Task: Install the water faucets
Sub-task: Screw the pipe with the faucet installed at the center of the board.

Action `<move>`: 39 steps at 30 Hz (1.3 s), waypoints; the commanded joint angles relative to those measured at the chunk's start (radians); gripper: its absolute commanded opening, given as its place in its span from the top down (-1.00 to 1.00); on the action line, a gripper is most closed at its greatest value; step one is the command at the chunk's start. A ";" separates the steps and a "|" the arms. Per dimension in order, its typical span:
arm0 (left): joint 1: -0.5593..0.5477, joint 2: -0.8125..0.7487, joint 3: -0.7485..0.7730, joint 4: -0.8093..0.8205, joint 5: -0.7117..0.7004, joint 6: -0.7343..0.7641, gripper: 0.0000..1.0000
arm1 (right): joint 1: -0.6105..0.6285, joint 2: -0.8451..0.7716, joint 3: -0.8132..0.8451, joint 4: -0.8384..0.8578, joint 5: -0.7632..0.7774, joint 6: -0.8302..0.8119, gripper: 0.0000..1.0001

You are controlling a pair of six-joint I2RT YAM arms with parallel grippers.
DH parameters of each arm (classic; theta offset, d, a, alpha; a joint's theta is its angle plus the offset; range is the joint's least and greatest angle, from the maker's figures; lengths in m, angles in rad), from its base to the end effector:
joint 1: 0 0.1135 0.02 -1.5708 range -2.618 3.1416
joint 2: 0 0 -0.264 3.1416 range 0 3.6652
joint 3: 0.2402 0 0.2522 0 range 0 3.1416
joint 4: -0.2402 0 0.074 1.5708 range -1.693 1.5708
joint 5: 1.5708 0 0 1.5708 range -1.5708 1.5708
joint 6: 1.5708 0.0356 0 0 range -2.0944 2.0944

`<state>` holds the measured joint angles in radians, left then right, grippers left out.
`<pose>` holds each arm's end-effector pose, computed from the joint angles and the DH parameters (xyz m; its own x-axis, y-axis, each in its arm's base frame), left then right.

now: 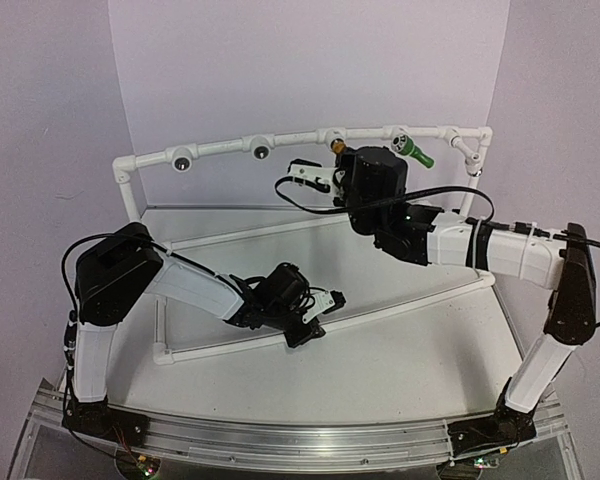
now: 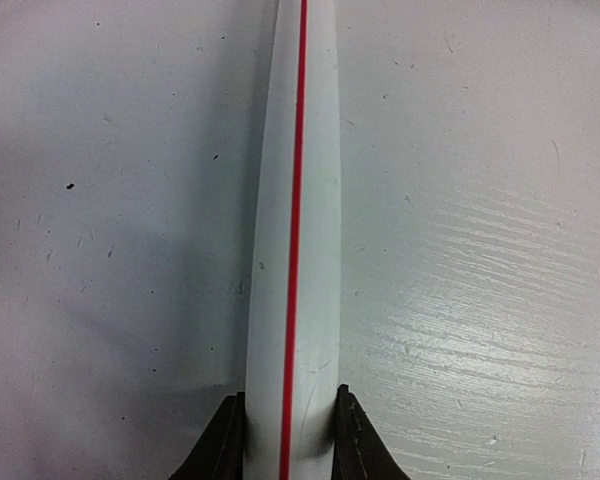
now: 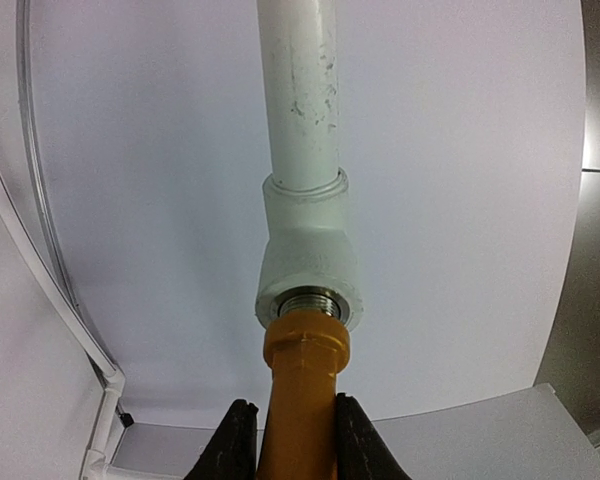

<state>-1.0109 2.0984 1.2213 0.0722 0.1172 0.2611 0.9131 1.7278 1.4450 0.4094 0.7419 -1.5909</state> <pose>0.2256 -0.3678 0.1128 -0.1415 0.7084 -0.6914 0.9534 0.2856 0.0975 0.2713 0.3119 0.3762 0.1721 -0.9829 -0.0654 0.0807 0.0802 -0.9935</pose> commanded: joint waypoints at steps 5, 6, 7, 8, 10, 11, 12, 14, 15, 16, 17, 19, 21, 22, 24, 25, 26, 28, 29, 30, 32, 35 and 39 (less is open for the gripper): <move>0.012 0.070 -0.031 -0.106 -0.053 -0.057 1.00 | -0.035 -0.015 0.099 -0.122 -0.066 0.191 1.00; 0.012 0.071 -0.031 -0.106 -0.049 -0.056 1.00 | -0.040 -0.019 0.103 -0.136 -0.074 0.215 1.00; 0.012 0.072 -0.030 -0.106 -0.046 -0.056 1.00 | -0.044 -0.024 0.108 -0.155 -0.080 0.244 1.00; 0.012 0.072 -0.029 -0.106 -0.042 -0.054 1.00 | -0.049 -0.027 0.111 -0.167 -0.084 0.263 1.00; 0.010 0.077 -0.026 -0.106 -0.037 -0.051 1.00 | -0.052 -0.037 0.102 -0.171 -0.089 0.286 1.00; 0.009 0.079 -0.022 -0.109 -0.036 -0.048 1.00 | -0.054 -0.041 0.095 -0.173 -0.093 0.300 1.00; 0.006 0.080 -0.019 -0.113 -0.035 -0.045 1.00 | -0.055 -0.045 0.092 -0.174 -0.096 0.317 1.00; 0.001 0.086 -0.006 -0.127 -0.020 -0.039 1.00 | -0.058 -0.052 0.090 -0.176 -0.106 0.352 1.00; -0.003 0.091 0.008 -0.141 -0.014 -0.037 1.00 | -0.058 -0.056 0.083 -0.176 -0.114 0.369 1.00; -0.007 0.096 0.022 -0.154 -0.007 -0.036 1.00 | -0.058 -0.060 0.076 -0.177 -0.122 0.385 1.00; -0.012 0.102 0.036 -0.168 -0.004 -0.033 1.00 | -0.059 -0.063 0.072 -0.179 -0.130 0.400 1.00; -0.022 0.124 0.069 -0.206 -0.006 -0.031 1.00 | -0.058 -0.067 0.073 -0.192 -0.149 0.427 1.00; -0.026 0.146 0.099 -0.235 -0.006 -0.032 1.00 | -0.058 -0.072 0.079 -0.211 -0.161 0.449 1.00; -0.027 0.154 0.113 -0.248 -0.008 -0.034 1.00 | -0.058 -0.073 0.080 -0.220 -0.168 0.455 1.00; -0.028 0.160 0.129 -0.265 -0.008 -0.032 1.00 | -0.058 -0.069 0.081 -0.236 -0.181 0.466 1.00; -0.028 0.157 0.130 -0.268 -0.005 -0.033 1.00 | -0.057 -0.060 0.083 -0.238 -0.181 0.468 1.00; -0.028 0.151 0.128 -0.268 0.001 -0.033 1.00 | -0.057 -0.054 0.088 -0.242 -0.183 0.473 1.00; -0.028 0.142 0.125 -0.269 0.020 -0.033 1.00 | -0.058 -0.043 0.097 -0.247 -0.186 0.485 1.00; -0.028 0.140 0.125 -0.269 0.029 -0.034 1.00 | -0.058 -0.039 0.102 -0.248 -0.185 0.487 1.00; -0.028 0.141 0.127 -0.269 0.036 -0.036 1.00 | -0.057 -0.032 0.107 -0.248 -0.180 0.485 1.00; -0.026 0.143 0.131 -0.269 0.048 -0.037 1.00 | -0.055 -0.023 0.119 -0.254 -0.179 0.490 1.00; -0.017 0.143 0.135 -0.271 0.058 -0.044 1.00 | -0.051 -0.002 0.147 -0.258 -0.184 0.507 1.00; -0.014 0.151 0.135 -0.272 0.060 -0.039 1.00 | -0.047 0.031 0.171 -0.258 -0.199 0.529 1.00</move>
<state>-1.0138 2.1506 1.3666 -0.1081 0.1493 0.2535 0.8627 1.7058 1.5467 0.1181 0.6182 -1.1149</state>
